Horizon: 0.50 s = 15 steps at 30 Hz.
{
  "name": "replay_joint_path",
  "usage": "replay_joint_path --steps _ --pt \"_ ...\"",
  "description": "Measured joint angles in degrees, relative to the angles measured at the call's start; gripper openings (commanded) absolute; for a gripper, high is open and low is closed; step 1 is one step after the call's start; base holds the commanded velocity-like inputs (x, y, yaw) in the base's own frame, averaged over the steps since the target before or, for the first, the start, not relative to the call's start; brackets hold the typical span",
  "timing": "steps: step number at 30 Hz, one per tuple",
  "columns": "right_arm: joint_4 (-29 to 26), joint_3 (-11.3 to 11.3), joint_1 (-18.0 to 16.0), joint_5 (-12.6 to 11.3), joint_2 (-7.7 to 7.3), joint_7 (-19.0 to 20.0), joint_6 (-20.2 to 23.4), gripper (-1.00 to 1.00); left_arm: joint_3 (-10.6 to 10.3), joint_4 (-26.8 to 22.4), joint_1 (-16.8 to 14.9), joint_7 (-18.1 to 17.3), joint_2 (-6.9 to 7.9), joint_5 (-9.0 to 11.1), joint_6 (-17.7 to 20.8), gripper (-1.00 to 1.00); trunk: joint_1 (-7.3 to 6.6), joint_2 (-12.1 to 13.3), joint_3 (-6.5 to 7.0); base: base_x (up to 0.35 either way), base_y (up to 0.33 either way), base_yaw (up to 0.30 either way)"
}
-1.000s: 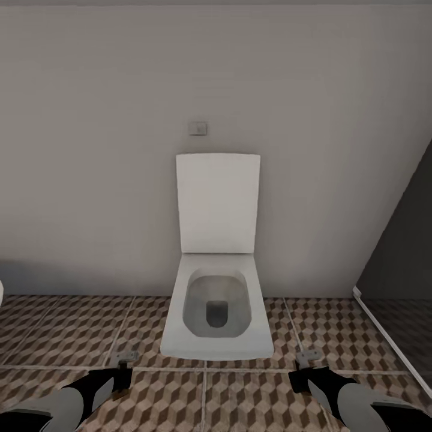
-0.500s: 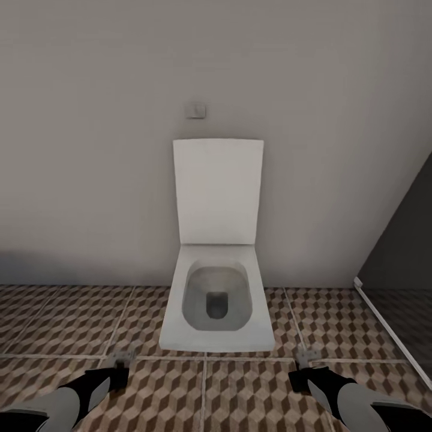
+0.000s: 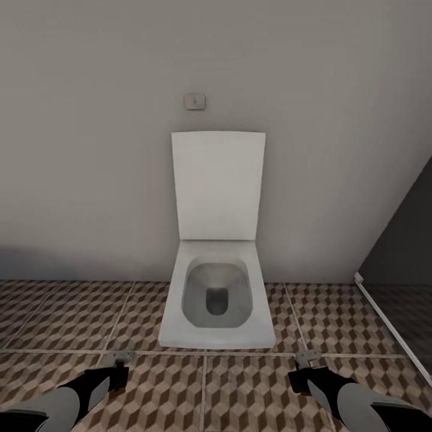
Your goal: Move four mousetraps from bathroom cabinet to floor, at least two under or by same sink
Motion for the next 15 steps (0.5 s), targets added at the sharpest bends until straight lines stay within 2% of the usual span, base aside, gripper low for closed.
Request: replay_joint_path --steps 2,11,15 --pt "0.00 0.00 0.00 0.00 0.00 0.00 0.00 -1.00 0.01 0.00 0.00 0.02 -0.02 0.00 -0.01 -1.00 0.00 0.00 0.00 0.000 0.000 0.000" --pt "0.00 0.00 0.00 0.00 0.01 0.00 0.00 -1.00 0.04 -0.12 0.00 -0.23 -0.05 0.00 -0.04 -1.00 0.24 -0.12 -1.99 0.000 0.000 0.000" --pt "0.00 0.00 0.00 0.00 0.01 0.00 0.00 -1.00 0.08 -0.15 -0.01 -0.24 -0.07 0.00 -0.05 -1.00 0.23 -0.12 -2.00 0.000 0.000 0.000"
